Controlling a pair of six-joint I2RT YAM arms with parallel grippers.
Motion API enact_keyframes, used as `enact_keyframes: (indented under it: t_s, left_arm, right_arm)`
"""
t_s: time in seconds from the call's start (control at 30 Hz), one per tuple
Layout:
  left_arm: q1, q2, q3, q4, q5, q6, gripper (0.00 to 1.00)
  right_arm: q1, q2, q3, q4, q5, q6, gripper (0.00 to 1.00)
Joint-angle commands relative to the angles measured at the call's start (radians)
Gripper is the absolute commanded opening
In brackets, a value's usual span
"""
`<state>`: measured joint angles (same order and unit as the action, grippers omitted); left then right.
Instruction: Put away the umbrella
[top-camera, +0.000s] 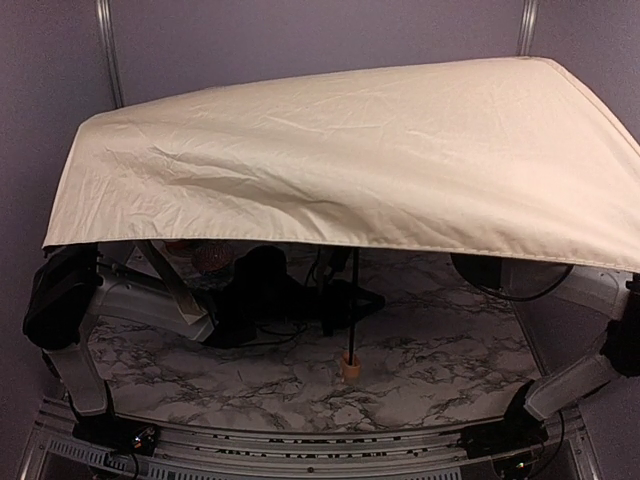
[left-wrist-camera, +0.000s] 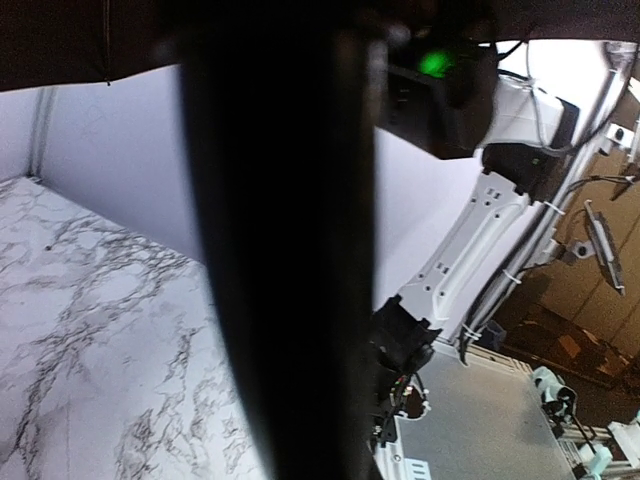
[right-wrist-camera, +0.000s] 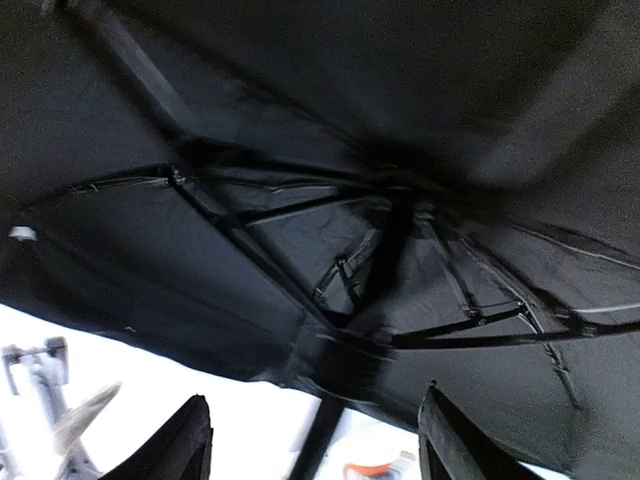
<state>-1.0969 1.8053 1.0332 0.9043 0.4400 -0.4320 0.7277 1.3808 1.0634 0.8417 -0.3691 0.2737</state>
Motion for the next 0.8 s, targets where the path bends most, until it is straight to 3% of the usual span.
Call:
enact_keyframes:
  t_s: [0.0, 0.23, 0.43, 0.53, 0.77]
  left_arm:
    - [-0.007, -0.041, 0.059, -0.153, -0.25, 0.103, 0.0]
    - [-0.013, -0.054, 0.094, -0.268, -0.376, 0.147, 0.0]
    - [-0.034, -0.056, 0.123, -0.338, -0.448, 0.193, 0.0]
    - [-0.04, -0.059, 0.126, -0.346, -0.456, 0.208, 0.0]
    - [-0.05, -0.065, 0.124, -0.359, -0.463, 0.234, 0.0]
  right_arm:
    - [0.099, -0.041, 0.034, -0.169, 0.283, -0.217, 0.66]
    - [0.105, -0.035, 0.026, -0.224, 0.364, -0.192, 0.6]
    - [0.105, 0.0, 0.075, -0.327, 0.45, -0.174, 0.38]
    - [0.105, 0.006, 0.08, -0.339, 0.473, -0.167, 0.22]
    - [0.099, 0.004, 0.092, -0.359, 0.498, -0.154, 0.0]
